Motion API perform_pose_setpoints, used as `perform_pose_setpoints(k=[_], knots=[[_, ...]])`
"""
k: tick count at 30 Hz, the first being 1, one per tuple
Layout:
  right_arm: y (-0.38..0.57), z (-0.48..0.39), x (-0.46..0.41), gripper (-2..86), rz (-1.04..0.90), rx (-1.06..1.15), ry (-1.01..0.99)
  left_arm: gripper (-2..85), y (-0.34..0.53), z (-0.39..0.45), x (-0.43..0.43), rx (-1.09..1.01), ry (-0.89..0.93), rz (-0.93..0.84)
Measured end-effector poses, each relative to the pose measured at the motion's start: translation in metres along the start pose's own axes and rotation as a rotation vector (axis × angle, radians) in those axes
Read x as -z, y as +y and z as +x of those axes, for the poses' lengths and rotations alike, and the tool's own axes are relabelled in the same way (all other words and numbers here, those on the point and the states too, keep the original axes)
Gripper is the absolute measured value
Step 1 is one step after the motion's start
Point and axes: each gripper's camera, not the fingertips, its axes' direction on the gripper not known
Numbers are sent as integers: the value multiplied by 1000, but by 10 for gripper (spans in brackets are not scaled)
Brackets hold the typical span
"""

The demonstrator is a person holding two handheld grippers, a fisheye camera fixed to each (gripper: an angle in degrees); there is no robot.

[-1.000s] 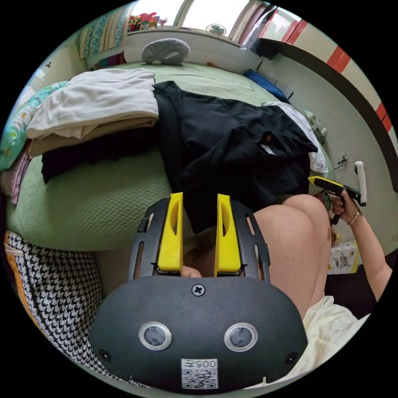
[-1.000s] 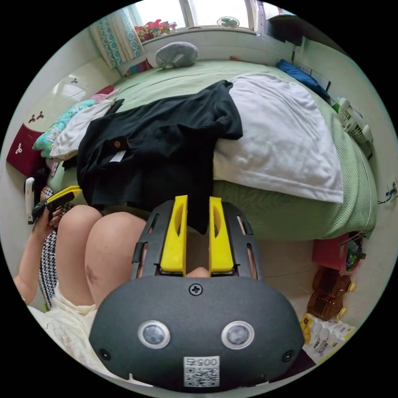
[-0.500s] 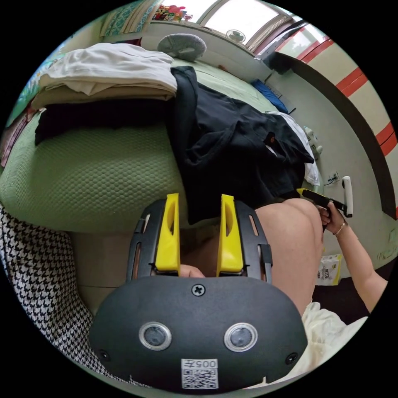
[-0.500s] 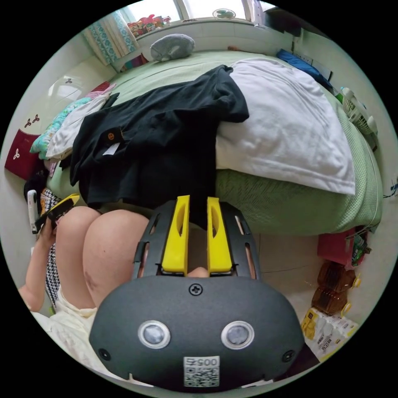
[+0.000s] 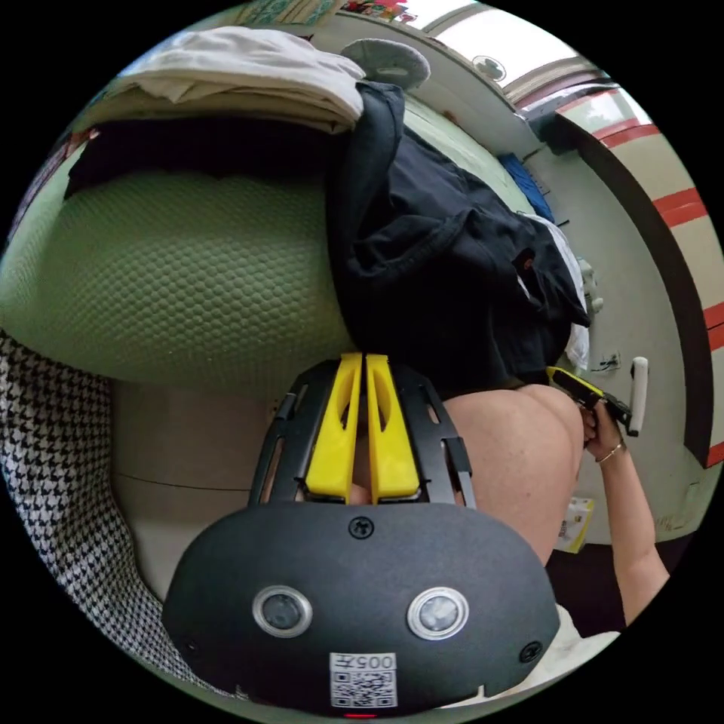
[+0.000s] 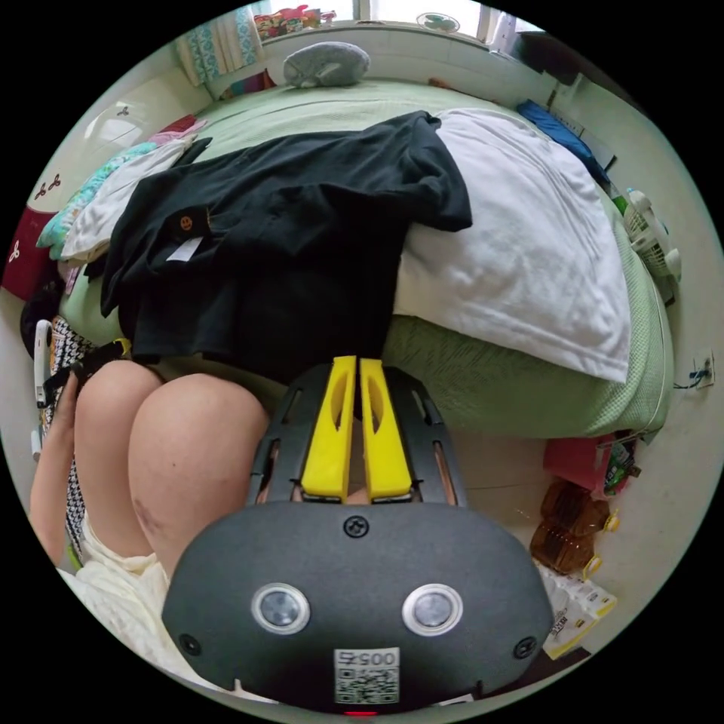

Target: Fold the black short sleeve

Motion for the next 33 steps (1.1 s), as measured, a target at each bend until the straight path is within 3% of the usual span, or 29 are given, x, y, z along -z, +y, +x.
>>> perform_pose_setpoints(k=[5,13,22,28,33], knots=[[2,-17,42,-14,51,67,48,2,11,18,21,-109,-173,26],[10,-20,100,-11,124,105,109,2,26,14,60,-150,-212,72],[15,-27,84,-6,40,-11,163,26,52,10,33,-81,-282,63],[-1,-66,141,63,206,170,55,93,50,45,52,-277,-154,179],[-49,-113,149,103,256,316,1,125,23,84,26,-396,-75,175]])
